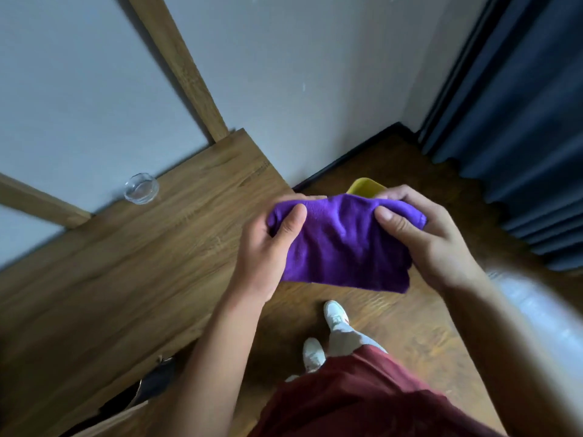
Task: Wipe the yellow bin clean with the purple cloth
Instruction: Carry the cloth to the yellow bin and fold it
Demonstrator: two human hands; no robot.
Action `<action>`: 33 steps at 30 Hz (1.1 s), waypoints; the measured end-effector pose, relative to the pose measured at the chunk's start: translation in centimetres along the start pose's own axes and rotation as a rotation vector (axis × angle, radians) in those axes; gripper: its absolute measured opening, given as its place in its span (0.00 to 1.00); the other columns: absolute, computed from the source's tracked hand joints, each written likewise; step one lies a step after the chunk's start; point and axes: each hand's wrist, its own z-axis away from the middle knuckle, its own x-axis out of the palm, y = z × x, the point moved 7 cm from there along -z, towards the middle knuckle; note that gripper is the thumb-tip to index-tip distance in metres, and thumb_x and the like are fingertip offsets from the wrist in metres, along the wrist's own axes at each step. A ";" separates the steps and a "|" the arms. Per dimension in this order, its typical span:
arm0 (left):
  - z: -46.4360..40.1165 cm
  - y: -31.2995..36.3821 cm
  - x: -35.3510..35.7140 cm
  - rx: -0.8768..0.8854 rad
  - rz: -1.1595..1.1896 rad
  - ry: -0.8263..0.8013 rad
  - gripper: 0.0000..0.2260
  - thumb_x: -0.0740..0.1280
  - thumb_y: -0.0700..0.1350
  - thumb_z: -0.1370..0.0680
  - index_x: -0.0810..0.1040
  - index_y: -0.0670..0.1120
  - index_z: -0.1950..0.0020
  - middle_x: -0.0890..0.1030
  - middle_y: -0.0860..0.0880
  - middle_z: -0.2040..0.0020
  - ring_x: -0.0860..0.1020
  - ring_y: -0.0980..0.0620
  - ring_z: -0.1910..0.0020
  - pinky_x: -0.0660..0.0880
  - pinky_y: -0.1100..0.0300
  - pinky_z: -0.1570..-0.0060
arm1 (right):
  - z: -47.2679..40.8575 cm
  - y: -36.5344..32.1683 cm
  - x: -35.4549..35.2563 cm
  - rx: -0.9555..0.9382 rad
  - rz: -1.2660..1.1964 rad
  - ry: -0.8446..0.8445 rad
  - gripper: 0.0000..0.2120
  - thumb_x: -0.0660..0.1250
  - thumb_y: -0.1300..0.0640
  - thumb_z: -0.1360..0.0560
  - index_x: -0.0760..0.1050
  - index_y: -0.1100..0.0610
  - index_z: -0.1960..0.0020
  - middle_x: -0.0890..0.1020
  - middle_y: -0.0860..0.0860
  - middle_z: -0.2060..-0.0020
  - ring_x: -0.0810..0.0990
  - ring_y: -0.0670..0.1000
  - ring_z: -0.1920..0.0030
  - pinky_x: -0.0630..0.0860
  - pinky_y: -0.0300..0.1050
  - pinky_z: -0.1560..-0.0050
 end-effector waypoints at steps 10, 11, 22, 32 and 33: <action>1.2 2.5 11.8 0.121 -0.116 -0.256 0.06 0.67 0.46 0.18 0.82 0.52 0.43 0.85 0.57 0.45 0.82 0.54 0.40 0.75 0.57 0.36 | 12.3 -1.4 -10.0 -0.030 0.220 0.615 0.25 0.79 0.57 0.28 0.76 0.49 0.33 0.83 0.48 0.50 0.81 0.43 0.54 0.81 0.41 0.52; 1.6 2.7 13.5 0.134 -0.123 -0.291 0.06 0.67 0.46 0.18 0.82 0.52 0.43 0.85 0.57 0.45 0.82 0.54 0.41 0.75 0.57 0.36 | 13.6 -1.0 -11.3 -0.006 0.252 0.663 0.28 0.79 0.59 0.27 0.75 0.48 0.31 0.83 0.49 0.47 0.82 0.43 0.53 0.83 0.43 0.50; 3.6 2.9 32.3 0.186 -0.180 -0.572 0.08 0.68 0.47 0.20 0.84 0.46 0.45 0.86 0.56 0.48 0.84 0.56 0.46 0.74 0.66 0.43 | 19.7 0.0 -22.9 0.045 0.278 0.617 0.40 0.73 0.31 0.31 0.70 0.45 0.23 0.78 0.39 0.31 0.75 0.42 0.29 0.72 0.52 0.26; 1.6 -2.6 38.9 0.122 -0.305 -0.463 0.08 0.66 0.45 0.17 0.84 0.46 0.44 0.86 0.57 0.48 0.83 0.58 0.44 0.74 0.69 0.45 | 20.2 1.2 -33.0 0.105 0.195 0.650 0.15 0.80 0.45 0.31 0.82 0.51 0.51 0.85 0.44 0.60 0.83 0.43 0.59 0.78 0.38 0.57; 1.0 -3.5 39.0 0.096 -0.325 -0.454 0.09 0.66 0.47 0.17 0.85 0.48 0.44 0.86 0.57 0.48 0.83 0.57 0.44 0.75 0.69 0.47 | 19.8 1.5 -33.7 0.110 0.194 0.647 0.13 0.79 0.47 0.30 0.82 0.50 0.51 0.85 0.44 0.60 0.83 0.42 0.59 0.78 0.38 0.57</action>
